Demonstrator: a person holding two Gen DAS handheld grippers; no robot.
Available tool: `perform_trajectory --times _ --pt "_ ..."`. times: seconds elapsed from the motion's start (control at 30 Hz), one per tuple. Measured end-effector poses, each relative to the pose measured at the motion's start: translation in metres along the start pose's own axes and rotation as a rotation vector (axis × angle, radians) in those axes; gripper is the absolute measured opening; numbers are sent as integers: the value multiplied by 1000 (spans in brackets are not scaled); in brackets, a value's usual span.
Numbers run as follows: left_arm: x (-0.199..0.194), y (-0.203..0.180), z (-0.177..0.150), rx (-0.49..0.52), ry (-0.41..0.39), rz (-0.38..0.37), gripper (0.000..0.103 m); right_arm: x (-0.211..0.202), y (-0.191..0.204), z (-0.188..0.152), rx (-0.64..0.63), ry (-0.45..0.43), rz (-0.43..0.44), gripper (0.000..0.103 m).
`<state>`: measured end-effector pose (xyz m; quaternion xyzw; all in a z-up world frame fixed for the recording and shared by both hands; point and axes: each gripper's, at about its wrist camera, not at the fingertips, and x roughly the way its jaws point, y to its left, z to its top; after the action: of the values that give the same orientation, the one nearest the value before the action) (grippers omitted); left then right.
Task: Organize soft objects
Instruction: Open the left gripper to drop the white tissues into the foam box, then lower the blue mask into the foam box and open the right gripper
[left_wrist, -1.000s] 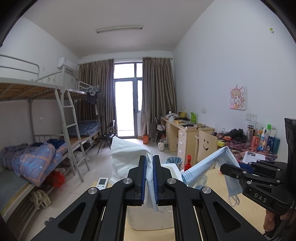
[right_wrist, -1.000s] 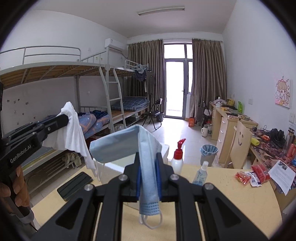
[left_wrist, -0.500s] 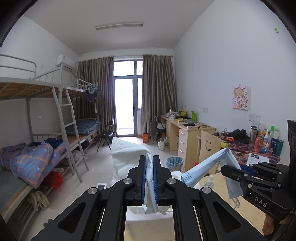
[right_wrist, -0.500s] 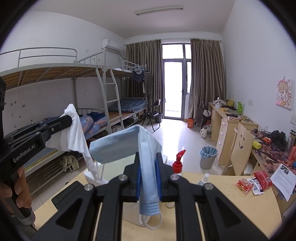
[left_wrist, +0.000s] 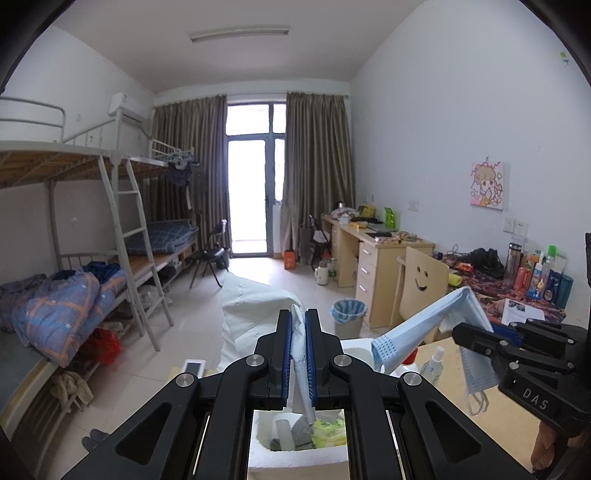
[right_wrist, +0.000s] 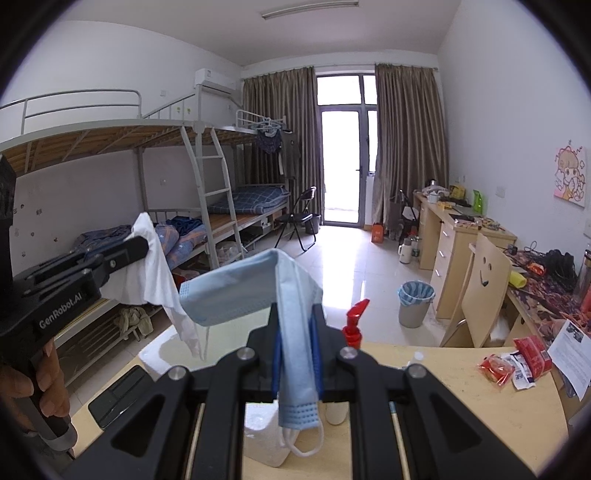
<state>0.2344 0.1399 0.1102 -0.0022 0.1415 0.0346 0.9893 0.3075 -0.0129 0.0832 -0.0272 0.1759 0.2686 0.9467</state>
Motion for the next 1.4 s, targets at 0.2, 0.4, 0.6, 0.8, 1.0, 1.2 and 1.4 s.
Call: perform_trajectory --times 0.2,0.4,0.6,0.8,1.0,1.2,1.4 --pt "14 -7 -1 1 17 -30 8 -10 -14 4 33 -22 -52 17" --pt "22 -15 -2 11 32 -52 8 -21 -26 4 47 -29 -98 17" --pt "29 -17 -4 18 52 -59 8 -29 -30 2 64 -38 -127 17" --pt "35 -18 -5 25 72 -48 8 -30 -30 0 60 -38 -130 17" --pt "41 -14 -7 10 90 -28 67 -31 -31 -1 66 -36 -133 17" --pt "34 -15 -9 18 73 -5 102 -31 -33 -2 73 -34 -119 17" --pt "29 -18 -9 34 78 12 102 -30 -34 -2 66 -35 -112 17"
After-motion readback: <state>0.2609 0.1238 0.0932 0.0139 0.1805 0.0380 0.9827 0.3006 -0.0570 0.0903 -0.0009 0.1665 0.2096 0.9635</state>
